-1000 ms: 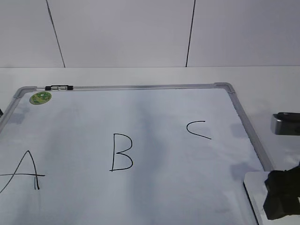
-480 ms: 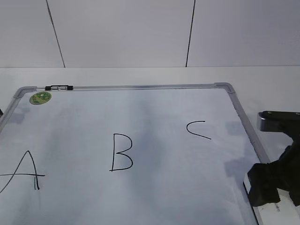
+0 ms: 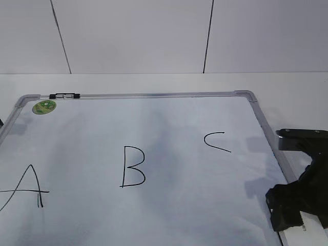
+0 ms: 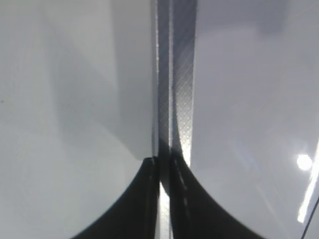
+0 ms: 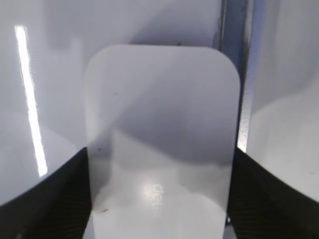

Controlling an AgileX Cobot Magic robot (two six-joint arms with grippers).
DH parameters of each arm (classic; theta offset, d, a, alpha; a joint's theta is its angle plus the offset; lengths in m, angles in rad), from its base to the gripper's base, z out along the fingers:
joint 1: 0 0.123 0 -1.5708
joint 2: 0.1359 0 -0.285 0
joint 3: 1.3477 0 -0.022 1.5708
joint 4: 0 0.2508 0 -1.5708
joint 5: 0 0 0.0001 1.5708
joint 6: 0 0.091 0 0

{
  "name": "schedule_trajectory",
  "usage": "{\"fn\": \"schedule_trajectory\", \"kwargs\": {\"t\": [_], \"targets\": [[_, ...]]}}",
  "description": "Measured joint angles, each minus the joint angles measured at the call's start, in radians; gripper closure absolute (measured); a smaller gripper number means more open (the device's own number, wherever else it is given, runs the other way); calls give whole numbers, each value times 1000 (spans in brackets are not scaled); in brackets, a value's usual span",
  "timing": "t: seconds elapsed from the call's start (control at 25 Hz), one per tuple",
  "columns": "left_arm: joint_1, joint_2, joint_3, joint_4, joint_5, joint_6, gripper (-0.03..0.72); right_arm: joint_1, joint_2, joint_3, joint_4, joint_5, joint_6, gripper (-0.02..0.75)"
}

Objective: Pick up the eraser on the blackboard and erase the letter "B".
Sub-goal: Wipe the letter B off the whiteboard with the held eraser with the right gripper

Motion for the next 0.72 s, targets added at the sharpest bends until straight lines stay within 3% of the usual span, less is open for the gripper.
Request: {"fn": "schedule_trajectory", "kwargs": {"t": [0.4,0.72], "targets": [[2,0,0,-12,0,0,657,1,2,-5,6,19,0,215],[2,0,0,-16,0,0,657,2,6,-98,8,143,-4,220]]}}
